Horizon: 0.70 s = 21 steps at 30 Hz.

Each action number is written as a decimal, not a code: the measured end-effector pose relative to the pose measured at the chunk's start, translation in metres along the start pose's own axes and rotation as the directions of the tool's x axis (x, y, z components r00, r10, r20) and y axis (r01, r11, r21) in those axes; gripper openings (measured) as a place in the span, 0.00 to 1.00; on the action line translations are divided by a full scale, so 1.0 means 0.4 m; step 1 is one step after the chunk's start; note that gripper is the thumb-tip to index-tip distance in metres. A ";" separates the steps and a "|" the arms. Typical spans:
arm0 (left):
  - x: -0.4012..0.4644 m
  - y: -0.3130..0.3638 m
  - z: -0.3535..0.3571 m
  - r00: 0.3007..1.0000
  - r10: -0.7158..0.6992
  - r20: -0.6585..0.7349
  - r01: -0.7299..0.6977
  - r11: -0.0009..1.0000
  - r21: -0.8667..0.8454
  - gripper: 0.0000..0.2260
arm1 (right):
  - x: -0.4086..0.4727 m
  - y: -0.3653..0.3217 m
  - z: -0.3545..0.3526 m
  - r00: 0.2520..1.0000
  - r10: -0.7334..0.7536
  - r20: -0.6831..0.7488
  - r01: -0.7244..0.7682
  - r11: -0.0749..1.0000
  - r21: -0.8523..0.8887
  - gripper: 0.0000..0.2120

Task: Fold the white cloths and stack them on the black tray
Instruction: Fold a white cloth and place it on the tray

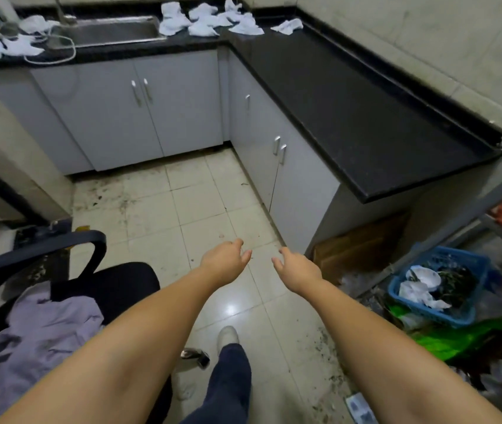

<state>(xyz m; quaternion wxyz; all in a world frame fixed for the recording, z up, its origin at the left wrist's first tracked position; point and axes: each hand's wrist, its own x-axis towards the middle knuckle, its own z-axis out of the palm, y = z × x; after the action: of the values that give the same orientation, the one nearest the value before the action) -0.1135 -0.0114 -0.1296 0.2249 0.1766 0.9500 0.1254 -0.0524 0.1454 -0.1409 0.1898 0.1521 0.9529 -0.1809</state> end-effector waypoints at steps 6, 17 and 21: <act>0.247 -0.052 -0.155 0.999 0.022 0.031 -0.023 0.999 0.029 0.20 | 0.262 -0.051 -0.123 0.997 0.056 0.060 -0.061 0.995 0.082 0.20; 0.690 -0.118 -0.387 0.999 -0.017 -0.030 0.017 1.000 0.007 0.20 | 0.755 -0.164 -0.339 0.994 -0.002 0.107 -0.005 0.998 0.065 0.21; 0.901 -0.117 -0.489 0.995 -0.068 -0.069 0.066 0.997 -0.027 0.19 | 0.958 -0.198 -0.457 0.994 -0.070 0.084 0.066 0.997 0.049 0.22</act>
<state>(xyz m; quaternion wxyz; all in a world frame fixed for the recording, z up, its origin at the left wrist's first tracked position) -0.5205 0.0563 -0.1130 0.1977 0.1374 0.9610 0.1358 -0.4748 0.2334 -0.1200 0.2208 0.1159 0.9441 -0.2157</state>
